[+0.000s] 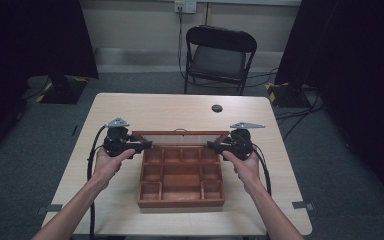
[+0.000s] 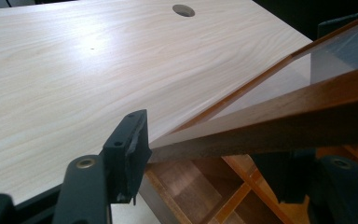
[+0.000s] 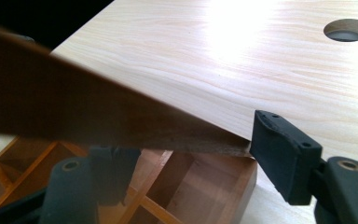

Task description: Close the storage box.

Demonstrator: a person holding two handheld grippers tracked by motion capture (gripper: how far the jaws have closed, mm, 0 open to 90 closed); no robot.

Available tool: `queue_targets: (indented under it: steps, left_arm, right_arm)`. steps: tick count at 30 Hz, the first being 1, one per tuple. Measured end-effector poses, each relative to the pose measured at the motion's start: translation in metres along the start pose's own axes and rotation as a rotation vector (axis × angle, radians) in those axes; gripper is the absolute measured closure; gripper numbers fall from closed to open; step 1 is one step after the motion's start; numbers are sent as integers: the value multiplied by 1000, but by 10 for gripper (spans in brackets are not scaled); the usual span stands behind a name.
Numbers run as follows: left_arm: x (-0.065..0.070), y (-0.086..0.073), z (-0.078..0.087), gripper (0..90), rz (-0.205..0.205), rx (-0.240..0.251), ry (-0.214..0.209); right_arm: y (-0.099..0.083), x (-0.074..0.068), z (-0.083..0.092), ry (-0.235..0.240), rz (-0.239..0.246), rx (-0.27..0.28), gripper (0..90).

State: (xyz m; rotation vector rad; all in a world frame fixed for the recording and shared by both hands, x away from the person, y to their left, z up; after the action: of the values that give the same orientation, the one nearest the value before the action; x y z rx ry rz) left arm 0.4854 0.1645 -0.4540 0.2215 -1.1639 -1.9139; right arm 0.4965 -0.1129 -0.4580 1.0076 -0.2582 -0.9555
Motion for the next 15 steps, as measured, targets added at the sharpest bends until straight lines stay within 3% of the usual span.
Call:
queue_targets:
  steps: [6,15]
  left_arm:
    - [3,-7,1,391,-23,-35,-4]
    - [0,-12,-2,392,-8,-44,-11]
  right_arm:
    - [-8,-5,5,0,-14,-12,322]
    - [-14,-11,8,-2,-22,-21,319]
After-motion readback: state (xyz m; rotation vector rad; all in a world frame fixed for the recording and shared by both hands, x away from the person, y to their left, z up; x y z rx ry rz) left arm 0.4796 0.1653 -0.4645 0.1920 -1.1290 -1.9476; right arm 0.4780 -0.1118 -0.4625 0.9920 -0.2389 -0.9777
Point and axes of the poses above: each handheld gripper's, and its own axes: z roughly backward along the jaws, y roughly out of its top, x roughly to its right, the point moved 9 cm from there along -z, roughly forward along the jaws, and after that the axes turned 3 degrees about z, right-handed, at the moved point
